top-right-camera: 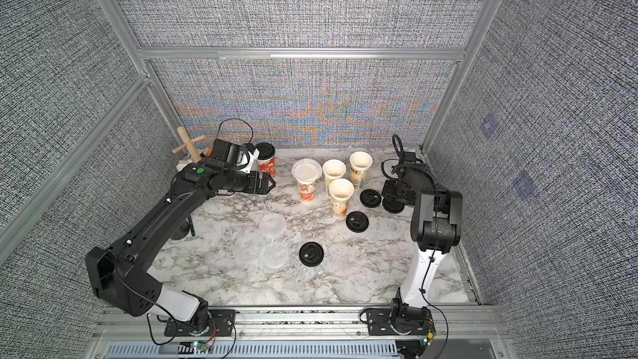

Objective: Put the leak-proof paper on the milk tea cups
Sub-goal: Pick up the cup lid from the center of the board.

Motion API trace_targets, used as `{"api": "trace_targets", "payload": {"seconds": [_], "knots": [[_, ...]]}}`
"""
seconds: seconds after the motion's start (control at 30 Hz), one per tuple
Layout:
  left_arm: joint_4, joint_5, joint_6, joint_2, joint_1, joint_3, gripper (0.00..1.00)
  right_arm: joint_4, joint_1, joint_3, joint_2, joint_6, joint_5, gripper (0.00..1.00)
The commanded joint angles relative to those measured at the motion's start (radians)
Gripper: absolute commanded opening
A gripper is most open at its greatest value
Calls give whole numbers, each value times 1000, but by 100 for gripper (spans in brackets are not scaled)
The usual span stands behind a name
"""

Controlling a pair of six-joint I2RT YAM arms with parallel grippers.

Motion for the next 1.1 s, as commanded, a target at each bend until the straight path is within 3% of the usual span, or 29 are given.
{"api": "trace_targets", "payload": {"seconds": [0.0,0.3,0.7,0.93,1.07], "knots": [[-29,2,-4,7,0,15,100,13,-1,-1,9,-14,-4,86],[-39,-1,-5,12,0,18,100,15,-3,-5,31,-15,4,83],[-51,-5,1,6,2,19,100,25,-6,-20,11,-15,5,72],[-58,-4,-2,-1,3,17,100,6,7,-44,-163,4,-5,69],[-58,1,-7,-3,4,16,100,-49,72,-22,-300,11,16,69]]}}
